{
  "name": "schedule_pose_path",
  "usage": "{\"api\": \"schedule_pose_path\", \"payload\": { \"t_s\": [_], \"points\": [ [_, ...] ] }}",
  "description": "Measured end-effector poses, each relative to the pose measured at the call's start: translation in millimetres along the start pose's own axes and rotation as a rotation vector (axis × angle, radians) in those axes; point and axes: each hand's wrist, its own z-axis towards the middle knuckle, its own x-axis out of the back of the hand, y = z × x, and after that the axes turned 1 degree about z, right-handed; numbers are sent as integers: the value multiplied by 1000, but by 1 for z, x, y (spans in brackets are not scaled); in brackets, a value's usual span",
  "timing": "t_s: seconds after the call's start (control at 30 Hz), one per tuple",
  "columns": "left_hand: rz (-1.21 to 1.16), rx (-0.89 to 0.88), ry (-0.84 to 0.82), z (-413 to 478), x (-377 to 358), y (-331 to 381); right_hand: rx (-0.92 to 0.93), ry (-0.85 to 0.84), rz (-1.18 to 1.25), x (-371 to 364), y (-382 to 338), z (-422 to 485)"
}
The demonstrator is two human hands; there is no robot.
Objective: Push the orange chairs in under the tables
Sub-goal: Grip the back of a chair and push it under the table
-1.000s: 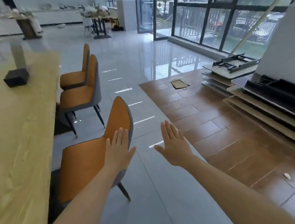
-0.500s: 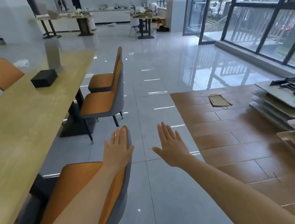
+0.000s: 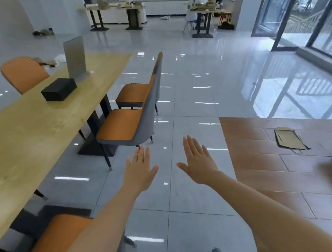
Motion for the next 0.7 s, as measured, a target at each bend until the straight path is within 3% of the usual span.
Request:
{"api": "schedule_pose_path", "payload": {
  "t_s": [0.33,0.7],
  "points": [
    [28,195,48,208,14,46,208,-12,-82,72,117,210],
    [16,325,48,418,5,16,345,-89,-116,91,153,454]
  ]
}}
